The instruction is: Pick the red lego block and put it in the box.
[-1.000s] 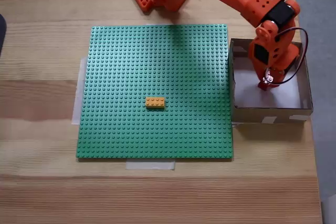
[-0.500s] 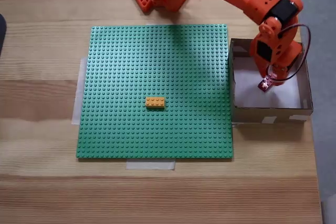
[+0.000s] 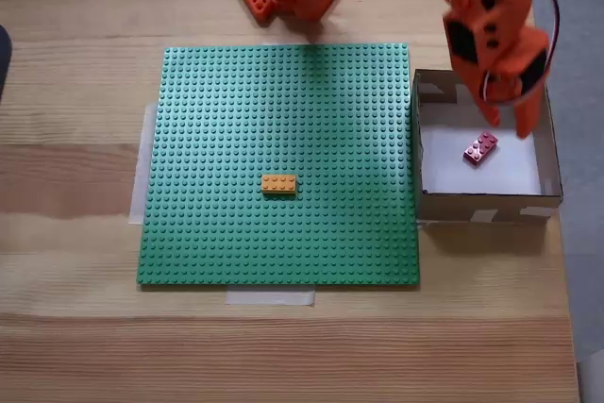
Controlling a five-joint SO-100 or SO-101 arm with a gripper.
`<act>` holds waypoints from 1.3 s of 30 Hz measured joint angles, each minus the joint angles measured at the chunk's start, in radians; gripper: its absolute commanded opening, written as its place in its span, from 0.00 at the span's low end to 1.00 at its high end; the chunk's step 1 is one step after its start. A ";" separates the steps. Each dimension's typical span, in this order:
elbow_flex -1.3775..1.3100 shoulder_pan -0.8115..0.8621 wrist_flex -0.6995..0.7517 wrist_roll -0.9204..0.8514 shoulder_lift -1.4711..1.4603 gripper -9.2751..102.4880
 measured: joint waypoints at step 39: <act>0.979 0.597 -0.275 0.172 1.221 0.08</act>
